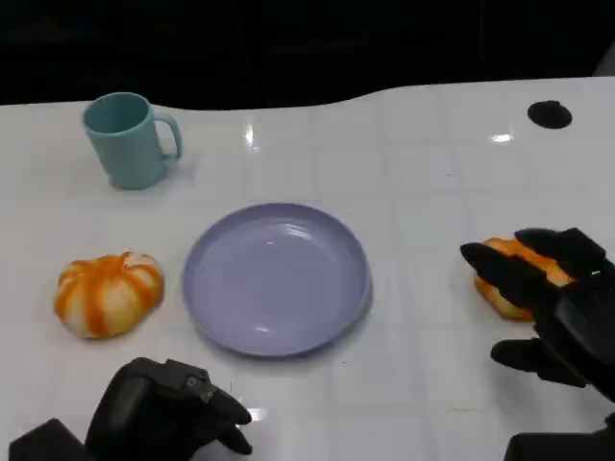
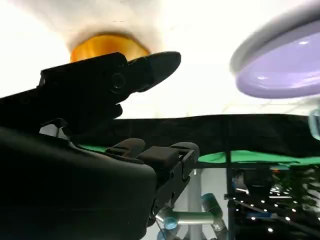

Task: Grasp the bread from the table and place it into the plate.

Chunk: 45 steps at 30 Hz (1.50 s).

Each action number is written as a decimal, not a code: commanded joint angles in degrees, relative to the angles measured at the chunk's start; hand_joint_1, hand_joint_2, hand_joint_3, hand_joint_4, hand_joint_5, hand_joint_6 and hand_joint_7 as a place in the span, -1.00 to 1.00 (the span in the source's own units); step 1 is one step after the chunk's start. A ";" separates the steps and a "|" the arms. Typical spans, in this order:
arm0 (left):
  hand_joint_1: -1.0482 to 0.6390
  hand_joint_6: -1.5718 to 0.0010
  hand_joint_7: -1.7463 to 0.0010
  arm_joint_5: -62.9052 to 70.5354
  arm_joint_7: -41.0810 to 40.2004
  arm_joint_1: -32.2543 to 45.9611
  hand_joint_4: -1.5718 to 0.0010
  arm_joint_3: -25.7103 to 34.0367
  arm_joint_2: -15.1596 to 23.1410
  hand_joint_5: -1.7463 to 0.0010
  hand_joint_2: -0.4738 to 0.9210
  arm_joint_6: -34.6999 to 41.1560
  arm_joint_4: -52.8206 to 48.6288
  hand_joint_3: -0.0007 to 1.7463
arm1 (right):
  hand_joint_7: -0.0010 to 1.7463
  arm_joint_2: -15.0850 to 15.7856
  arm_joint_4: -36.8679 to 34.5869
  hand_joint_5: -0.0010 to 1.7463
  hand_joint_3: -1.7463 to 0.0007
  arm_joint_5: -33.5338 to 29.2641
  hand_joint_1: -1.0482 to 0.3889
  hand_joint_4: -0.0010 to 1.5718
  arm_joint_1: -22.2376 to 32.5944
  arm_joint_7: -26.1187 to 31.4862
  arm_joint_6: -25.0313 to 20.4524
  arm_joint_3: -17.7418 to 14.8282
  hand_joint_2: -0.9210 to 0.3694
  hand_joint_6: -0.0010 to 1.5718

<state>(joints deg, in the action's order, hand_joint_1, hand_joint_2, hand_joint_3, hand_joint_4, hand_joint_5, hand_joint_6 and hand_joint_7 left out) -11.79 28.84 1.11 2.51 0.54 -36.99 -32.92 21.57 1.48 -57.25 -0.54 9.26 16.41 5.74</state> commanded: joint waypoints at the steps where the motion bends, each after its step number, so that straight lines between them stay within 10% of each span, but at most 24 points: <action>1: -1.00 -1.00 0.74 -0.17 -0.34 -0.39 -0.82 0.40 0.83 0.24 0.97 0.68 0.14 -1.00 | -0.99 2.10 1.76 -0.53 0.93 -3.40 -0.43 -1.00 -1.53 -1.87 -5.27 1.94 -1.00 -0.67; 18: -1.00 -1.00 0.73 -0.40 -0.05 -0.12 -0.82 0.59 0.99 0.24 0.98 0.49 0.20 -1.00 | -0.97 2.50 -12.04 -0.37 1.00 -6.43 -0.31 -0.93 -13.66 -4.28 -16.48 11.22 -0.90 -0.54; 40: -1.00 -1.00 0.73 -0.91 0.07 0.76 -0.83 0.50 0.85 0.24 0.97 1.07 1.53 -1.00 | -0.99 1.76 -33.01 -0.80 0.99 -2.30 -0.30 -0.59 -23.90 0.28 -19.88 19.41 -0.86 -0.45; 45: -1.00 -1.00 0.73 -0.71 -0.10 0.94 -0.83 0.44 0.77 0.24 0.98 0.90 1.78 -1.00 | -0.93 1.11 -39.00 -0.82 0.99 3.28 0.09 0.15 -25.58 7.39 -14.27 18.30 -0.95 0.04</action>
<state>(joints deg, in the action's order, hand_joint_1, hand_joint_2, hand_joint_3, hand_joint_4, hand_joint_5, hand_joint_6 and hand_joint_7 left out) -11.96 28.84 1.55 2.53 0.67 -36.31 -31.63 22.51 -34.86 -56.94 -25.17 13.79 -0.57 25.13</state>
